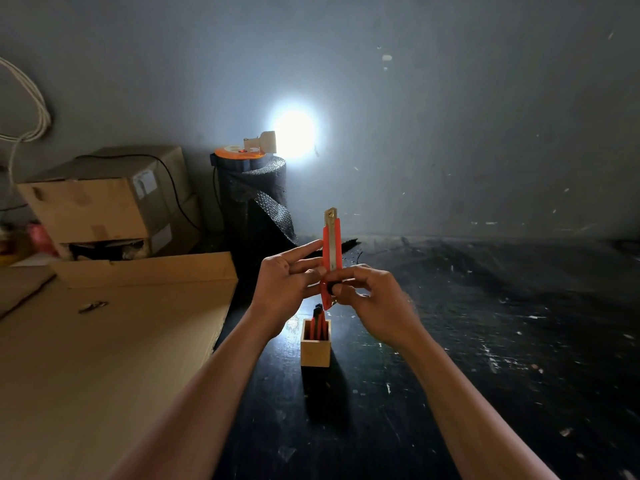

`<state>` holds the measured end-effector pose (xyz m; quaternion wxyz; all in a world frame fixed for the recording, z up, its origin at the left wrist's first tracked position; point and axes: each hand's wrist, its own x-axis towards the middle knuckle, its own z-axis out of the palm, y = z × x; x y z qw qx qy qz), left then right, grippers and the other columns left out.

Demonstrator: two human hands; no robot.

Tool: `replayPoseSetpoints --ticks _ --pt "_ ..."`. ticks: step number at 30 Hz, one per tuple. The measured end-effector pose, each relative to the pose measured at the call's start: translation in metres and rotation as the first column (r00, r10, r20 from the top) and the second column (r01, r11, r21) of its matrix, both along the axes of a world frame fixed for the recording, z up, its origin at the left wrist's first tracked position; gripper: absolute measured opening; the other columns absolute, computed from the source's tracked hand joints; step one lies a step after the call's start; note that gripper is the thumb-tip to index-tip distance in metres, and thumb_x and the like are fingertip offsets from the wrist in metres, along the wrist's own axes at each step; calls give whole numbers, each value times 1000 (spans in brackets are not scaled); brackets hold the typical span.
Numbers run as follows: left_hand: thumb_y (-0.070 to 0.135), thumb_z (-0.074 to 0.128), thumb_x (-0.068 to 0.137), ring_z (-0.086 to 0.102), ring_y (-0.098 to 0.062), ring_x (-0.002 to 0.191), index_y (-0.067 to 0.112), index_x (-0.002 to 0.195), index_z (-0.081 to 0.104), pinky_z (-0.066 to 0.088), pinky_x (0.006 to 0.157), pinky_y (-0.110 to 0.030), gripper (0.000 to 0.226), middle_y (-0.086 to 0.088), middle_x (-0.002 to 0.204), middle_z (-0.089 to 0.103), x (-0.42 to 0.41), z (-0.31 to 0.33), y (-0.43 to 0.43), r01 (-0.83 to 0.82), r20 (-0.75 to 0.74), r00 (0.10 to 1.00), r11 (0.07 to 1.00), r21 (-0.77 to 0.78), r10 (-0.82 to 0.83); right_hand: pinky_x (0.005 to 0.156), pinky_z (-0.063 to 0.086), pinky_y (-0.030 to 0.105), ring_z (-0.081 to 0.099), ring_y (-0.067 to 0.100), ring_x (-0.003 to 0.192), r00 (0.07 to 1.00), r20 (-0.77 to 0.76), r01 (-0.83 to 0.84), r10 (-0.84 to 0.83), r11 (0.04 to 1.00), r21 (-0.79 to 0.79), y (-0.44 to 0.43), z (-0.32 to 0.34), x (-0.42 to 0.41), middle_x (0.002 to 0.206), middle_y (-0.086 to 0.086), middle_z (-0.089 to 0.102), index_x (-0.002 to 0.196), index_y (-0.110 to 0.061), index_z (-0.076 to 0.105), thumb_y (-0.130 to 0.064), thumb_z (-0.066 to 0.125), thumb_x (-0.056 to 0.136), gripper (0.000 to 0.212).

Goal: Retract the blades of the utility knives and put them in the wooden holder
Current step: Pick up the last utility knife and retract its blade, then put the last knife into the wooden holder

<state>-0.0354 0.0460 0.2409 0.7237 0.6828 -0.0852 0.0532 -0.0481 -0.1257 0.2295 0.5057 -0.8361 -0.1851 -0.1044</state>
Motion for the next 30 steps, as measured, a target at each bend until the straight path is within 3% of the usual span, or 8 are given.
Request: replayPoseSetpoints --ticks 4,8,12,18,21,26,30 --pt "-6 66 94 79 -26 101 13 136 66 63 90 -45 47 -12 114 80 2 -2 2 -10 -1 1000 1000 1 10 88 51 18 68 -5 95 1000 17 9 -9 999 31 2 -1 1 104 -30 67 102 -48 64 -26 71 94 24" --pt "-6 67 93 80 -26 100 15 135 67 63 92 -47 48 -11 112 81 6 -5 3 -17 -12 1000 1000 8 17 95 56 31 71 4 98 1000 -2 30 -30 999 41 4 -4 6 103 -18 73 97 -40 66 -28 75 90 16" --pt "-6 66 94 80 -22 98 15 136 66 65 87 -40 47 -9 111 81 8 -12 6 -18 -16 1000 1000 1 18 98 59 39 73 8 102 1000 7 6 -6 1000 11 7 -10 8 104 -20 73 104 -41 71 -22 66 97 20" --pt "-11 66 91 81 -23 90 8 134 66 64 71 -29 47 -7 102 83 11 -22 12 -1 -66 998 996 -85 -4 82 56 18 71 -9 91 1000 -29 14 -11 995 101 10 -15 17 102 -26 71 104 -44 63 -30 68 96 18" --pt "-15 65 91 82 -22 86 4 135 65 63 68 -28 48 -10 103 82 14 -27 14 12 -92 995 994 -110 -23 73 57 14 72 -5 90 998 -58 12 -5 991 134 14 -19 25 102 -20 73 106 -37 63 -29 69 95 15" --pt "-15 63 92 82 -22 83 3 136 64 63 65 -28 48 -4 93 83 21 -38 18 36 -139 989 993 -108 -51 83 61 28 71 7 98 994 -93 72 -61 990 125 20 -30 46 109 -15 68 117 -31 57 -27 69 96 25" --pt "-15 62 93 82 -23 84 5 136 63 64 67 -31 48 -5 93 83 33 -54 21 61 -195 977 992 -112 -82 81 65 35 75 18 99 986 -149 95 -69 980 177 19 -36 66 111 -2 74 131 -19 60 -27 72 94 40"
